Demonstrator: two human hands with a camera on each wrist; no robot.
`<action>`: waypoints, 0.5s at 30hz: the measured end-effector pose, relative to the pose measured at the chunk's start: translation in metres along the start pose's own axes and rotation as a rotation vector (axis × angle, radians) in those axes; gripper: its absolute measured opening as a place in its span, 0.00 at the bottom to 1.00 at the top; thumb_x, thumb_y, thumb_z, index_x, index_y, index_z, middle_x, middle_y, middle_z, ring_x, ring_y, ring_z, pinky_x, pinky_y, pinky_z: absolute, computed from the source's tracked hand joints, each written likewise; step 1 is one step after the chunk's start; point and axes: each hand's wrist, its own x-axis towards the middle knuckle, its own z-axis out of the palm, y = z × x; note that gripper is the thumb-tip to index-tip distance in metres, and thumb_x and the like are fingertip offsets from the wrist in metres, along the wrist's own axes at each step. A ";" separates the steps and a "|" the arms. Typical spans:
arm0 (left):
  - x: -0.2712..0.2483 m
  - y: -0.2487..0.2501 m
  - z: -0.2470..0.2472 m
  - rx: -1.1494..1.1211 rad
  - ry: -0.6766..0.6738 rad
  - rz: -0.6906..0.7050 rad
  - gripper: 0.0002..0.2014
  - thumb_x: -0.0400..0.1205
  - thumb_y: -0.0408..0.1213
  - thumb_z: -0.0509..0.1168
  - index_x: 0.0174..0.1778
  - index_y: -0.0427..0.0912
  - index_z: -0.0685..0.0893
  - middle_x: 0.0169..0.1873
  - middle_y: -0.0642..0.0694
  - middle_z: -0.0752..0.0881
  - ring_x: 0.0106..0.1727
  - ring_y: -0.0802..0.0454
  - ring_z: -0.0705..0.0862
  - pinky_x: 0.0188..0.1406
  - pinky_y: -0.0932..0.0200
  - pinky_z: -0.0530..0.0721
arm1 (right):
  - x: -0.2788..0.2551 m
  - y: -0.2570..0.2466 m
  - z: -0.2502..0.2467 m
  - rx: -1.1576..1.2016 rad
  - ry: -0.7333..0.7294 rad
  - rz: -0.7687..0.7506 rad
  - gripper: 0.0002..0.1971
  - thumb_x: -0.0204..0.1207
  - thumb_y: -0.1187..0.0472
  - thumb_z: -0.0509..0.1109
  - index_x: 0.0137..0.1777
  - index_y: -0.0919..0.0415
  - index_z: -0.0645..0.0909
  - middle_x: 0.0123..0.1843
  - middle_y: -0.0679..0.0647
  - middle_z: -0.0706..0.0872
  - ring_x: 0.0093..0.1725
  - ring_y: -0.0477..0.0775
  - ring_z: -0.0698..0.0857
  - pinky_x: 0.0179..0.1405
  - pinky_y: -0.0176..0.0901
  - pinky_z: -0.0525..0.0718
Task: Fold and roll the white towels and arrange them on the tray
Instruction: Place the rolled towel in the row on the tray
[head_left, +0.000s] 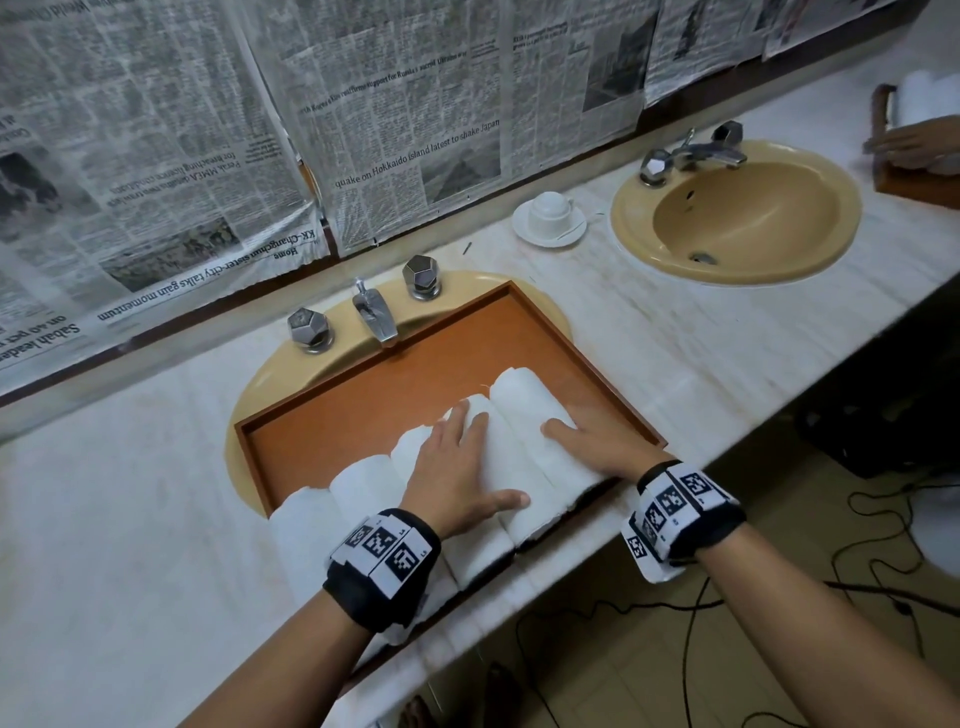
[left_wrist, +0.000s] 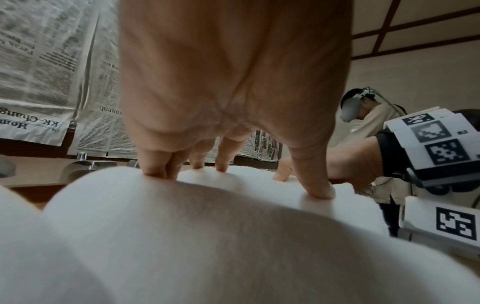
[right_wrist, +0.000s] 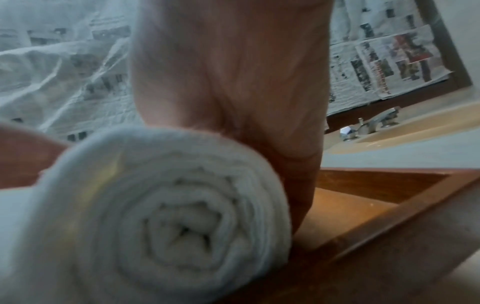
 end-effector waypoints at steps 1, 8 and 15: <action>0.000 0.000 0.000 -0.008 0.000 0.000 0.57 0.71 0.69 0.72 0.88 0.47 0.49 0.88 0.47 0.40 0.88 0.43 0.42 0.86 0.43 0.51 | 0.003 0.005 0.003 -0.015 -0.003 -0.001 0.33 0.71 0.28 0.56 0.65 0.49 0.79 0.57 0.48 0.86 0.55 0.52 0.85 0.61 0.59 0.83; -0.002 0.002 -0.003 -0.014 -0.001 0.008 0.56 0.72 0.68 0.72 0.88 0.47 0.50 0.88 0.47 0.40 0.88 0.45 0.42 0.86 0.45 0.50 | -0.012 0.003 0.021 -0.158 0.150 -0.154 0.35 0.83 0.41 0.56 0.87 0.47 0.48 0.87 0.50 0.57 0.81 0.55 0.66 0.77 0.58 0.69; -0.003 0.002 -0.001 -0.035 0.029 0.017 0.56 0.71 0.67 0.73 0.87 0.47 0.51 0.88 0.46 0.41 0.88 0.45 0.44 0.85 0.47 0.50 | -0.019 0.005 0.039 -0.268 0.293 -0.225 0.39 0.84 0.41 0.61 0.87 0.56 0.50 0.88 0.54 0.56 0.85 0.56 0.61 0.79 0.51 0.64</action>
